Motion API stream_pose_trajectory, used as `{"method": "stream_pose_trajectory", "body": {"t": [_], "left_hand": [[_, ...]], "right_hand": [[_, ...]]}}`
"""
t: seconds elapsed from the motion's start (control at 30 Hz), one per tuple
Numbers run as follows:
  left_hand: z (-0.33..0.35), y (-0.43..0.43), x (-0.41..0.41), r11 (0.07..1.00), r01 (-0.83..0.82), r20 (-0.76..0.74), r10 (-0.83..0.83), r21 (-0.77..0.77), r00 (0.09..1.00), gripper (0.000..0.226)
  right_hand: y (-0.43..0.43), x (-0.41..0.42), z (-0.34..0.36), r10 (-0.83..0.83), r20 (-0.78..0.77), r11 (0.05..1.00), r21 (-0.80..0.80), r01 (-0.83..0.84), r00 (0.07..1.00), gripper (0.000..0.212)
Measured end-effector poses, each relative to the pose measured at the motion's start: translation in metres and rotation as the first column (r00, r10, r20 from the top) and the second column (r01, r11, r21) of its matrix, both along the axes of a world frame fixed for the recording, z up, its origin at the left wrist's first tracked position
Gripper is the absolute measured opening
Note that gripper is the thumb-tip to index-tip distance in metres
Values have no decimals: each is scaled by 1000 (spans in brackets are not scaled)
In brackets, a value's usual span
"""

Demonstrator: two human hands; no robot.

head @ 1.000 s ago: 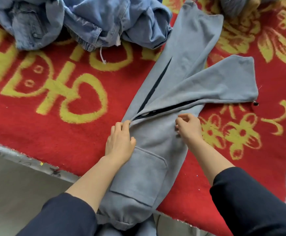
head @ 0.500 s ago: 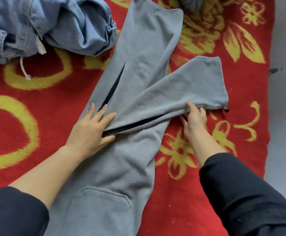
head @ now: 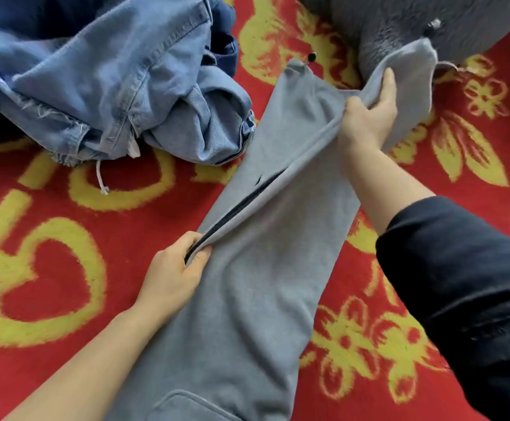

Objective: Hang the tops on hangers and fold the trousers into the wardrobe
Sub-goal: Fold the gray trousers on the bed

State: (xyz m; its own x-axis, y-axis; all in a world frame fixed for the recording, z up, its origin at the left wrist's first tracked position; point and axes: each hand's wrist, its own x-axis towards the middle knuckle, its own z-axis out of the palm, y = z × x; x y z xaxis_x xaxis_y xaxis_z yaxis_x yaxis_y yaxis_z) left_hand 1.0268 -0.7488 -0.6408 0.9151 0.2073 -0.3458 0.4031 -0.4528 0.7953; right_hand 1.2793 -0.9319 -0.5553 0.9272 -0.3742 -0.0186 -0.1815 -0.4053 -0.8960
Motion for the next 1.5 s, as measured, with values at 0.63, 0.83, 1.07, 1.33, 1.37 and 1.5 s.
{"method": "stream_pose_trajectory", "body": {"t": [0.63,0.83,1.07,1.33,1.37,1.5], "left_hand": [[-7,15,0,718,-468,-333,336,-515,881,39],[-7,20,-63,779,-474,-373,330,-410,867,53],[3,27,-165,815,-475,-441,311,-332,842,38],[10,57,-242,931,-302,-451,184,-204,873,32],[10,59,-251,940,-290,-456,182,-180,871,32],[10,58,-285,993,-117,-334,108,-6,936,35]], "right_hand": [[-1,-141,-92,538,-606,383,-443,-810,586,63],[-41,-272,-86,421,-652,343,-529,-776,631,59],[-45,-411,-75,233,-589,749,-399,-529,774,82],[11,-541,-71,-99,-674,955,-272,-121,732,92],[16,-556,-71,-120,-695,974,-220,-51,708,82],[27,-604,-72,-56,-739,986,62,151,671,45]]}}
